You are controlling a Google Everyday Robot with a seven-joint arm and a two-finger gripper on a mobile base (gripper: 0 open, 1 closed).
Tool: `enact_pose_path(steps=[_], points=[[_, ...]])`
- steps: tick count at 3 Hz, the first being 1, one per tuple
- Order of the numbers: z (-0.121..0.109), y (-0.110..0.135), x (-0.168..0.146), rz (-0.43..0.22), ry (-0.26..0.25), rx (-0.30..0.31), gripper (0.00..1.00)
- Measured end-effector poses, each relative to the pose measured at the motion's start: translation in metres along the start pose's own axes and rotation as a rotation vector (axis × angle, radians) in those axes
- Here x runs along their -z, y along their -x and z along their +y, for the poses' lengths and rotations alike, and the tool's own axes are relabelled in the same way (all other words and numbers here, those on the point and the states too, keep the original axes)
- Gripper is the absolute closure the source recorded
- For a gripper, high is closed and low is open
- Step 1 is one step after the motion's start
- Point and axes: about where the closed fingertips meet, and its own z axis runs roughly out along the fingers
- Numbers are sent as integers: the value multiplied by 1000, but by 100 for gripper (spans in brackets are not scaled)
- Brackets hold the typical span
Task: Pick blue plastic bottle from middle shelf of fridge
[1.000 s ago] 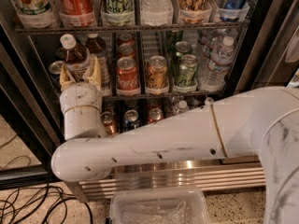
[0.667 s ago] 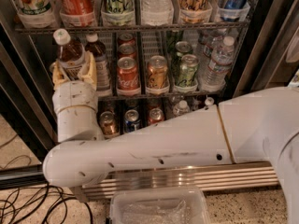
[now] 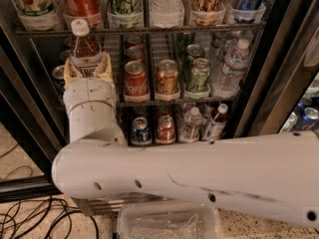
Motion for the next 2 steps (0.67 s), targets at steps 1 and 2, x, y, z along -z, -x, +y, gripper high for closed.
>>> enact_pose_path(steps=[1, 2], points=[[8, -7, 10, 98, 72, -18, 100], [20, -14, 22, 161, 145, -39, 100]])
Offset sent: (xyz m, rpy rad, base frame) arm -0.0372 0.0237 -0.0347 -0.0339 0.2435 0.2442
